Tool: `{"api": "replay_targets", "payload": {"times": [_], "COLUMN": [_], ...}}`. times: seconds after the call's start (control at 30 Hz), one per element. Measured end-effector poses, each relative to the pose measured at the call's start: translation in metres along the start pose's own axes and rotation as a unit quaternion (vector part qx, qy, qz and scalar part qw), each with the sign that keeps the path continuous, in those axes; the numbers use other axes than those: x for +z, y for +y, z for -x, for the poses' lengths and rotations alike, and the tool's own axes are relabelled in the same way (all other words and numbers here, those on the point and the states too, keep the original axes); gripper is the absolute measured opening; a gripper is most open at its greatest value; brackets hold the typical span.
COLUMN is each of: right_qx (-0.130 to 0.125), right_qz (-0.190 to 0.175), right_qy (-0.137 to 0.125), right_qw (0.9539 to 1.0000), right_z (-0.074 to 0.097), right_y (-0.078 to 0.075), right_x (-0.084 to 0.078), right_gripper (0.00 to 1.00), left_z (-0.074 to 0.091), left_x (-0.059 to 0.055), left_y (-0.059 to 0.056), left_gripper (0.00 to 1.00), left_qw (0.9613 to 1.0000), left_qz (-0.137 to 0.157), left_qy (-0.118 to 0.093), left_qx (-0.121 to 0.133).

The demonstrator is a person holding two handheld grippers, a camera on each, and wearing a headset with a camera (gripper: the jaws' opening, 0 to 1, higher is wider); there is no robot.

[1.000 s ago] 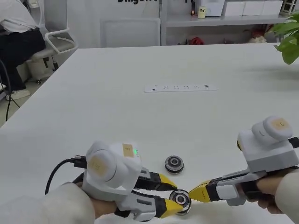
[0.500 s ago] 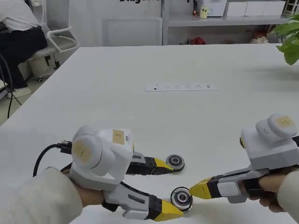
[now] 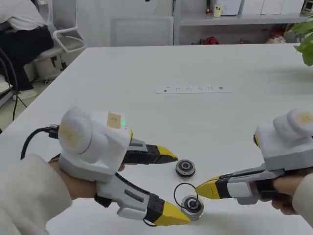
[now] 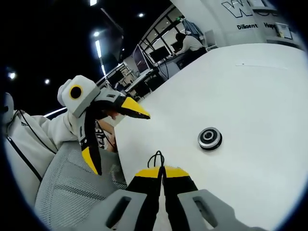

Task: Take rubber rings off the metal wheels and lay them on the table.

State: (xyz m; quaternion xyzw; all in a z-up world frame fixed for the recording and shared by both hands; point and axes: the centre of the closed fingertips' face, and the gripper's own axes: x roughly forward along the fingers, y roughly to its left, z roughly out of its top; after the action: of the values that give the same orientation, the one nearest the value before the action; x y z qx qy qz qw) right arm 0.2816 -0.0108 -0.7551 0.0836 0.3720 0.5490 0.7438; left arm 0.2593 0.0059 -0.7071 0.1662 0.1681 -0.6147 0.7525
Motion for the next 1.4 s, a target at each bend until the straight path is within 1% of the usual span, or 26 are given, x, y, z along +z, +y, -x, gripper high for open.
{"api": "replay_targets", "payload": {"times": [0.07, 0.1, 0.2, 0.3, 0.5, 0.63, 0.8, 1.0, 1.03, 1.1, 1.27, 1.33, 1.4], "right_qx": [0.002, 0.003, 0.006, 0.009, 0.013, 0.017, 0.025, 0.029, 0.032, 0.032, 0.036, 0.038, 0.041], "right_qz": [0.0, -0.001, -0.002, 0.0, 0.001, 0.002, 0.008, 0.011, 0.013, 0.014, 0.018, 0.02, 0.022], "right_qy": [-0.004, -0.005, -0.008, -0.009, -0.012, -0.014, -0.012, -0.007, -0.006, -0.004, 0.004, 0.008, 0.011], "right_qw": [1.0, 1.0, 1.0, 0.9999, 0.9998, 0.9997, 0.9996, 0.9995, 0.9994, 0.9994, 0.9992, 0.999, 0.9988], "right_z": [0.0, 0.0, -0.001, -0.002, -0.002, -0.003, -0.006, -0.01, -0.011, -0.012, -0.017, -0.02, -0.023], "right_y": [0.002, 0.003, 0.006, 0.009, 0.012, 0.016, 0.021, 0.025, 0.026, 0.027, 0.029, 0.03, 0.032], "right_x": [0.002, 0.003, 0.004, 0.005, 0.008, 0.01, 0.01, 0.008, 0.007, 0.007, 0.003, 0.001, 0.0], "right_gripper": [0.0, 0.0, 0.0, 0.0, 0.0, 0.0, 0.0, 0.0, 0.0, 0.0, 0.0, 0.0, 0.0], "left_z": [0.006, 0.011, 0.024, 0.039, 0.063, 0.077, 0.095, 0.107, 0.11, 0.115, 0.123, 0.124, 0.126], "left_x": [0.001, 0.001, 0.0, -0.002, 0.0, -0.003, -0.01, -0.021, -0.022, -0.022, -0.026, -0.027, -0.031], "left_y": [0.0, 0.0, -0.002, -0.001, -0.001, -0.001, -0.003, -0.008, -0.008, -0.008, -0.012, -0.013, -0.014], "left_gripper": [0.73, 0.74, 0.77, 0.81, 0.9, 0.94, 1.0, 1.0, 1.0, 1.0, 1.0, 1.0, 1.0], "left_qw": [1.0, 0.9999, 0.9997, 0.9994, 0.9979, 0.9965, 0.9927, 0.9882, 0.9865, 0.9833, 0.9775, 0.9765, 0.9752], "left_qz": [0.004, 0.012, 0.021, 0.02, 0.03, 0.035, 0.058, 0.077, 0.082, 0.088, 0.107, 0.111, 0.116], "left_qy": [-0.002, -0.002, 0.001, 0.004, -0.007, -0.01, -0.022, -0.024, -0.025, -0.039, -0.055, -0.058, -0.057], "left_qx": [0.004, 0.007, 0.012, 0.028, 0.056, 0.075, 0.104, 0.13, 0.139, 0.155, 0.173, 0.175, 0.18]}}
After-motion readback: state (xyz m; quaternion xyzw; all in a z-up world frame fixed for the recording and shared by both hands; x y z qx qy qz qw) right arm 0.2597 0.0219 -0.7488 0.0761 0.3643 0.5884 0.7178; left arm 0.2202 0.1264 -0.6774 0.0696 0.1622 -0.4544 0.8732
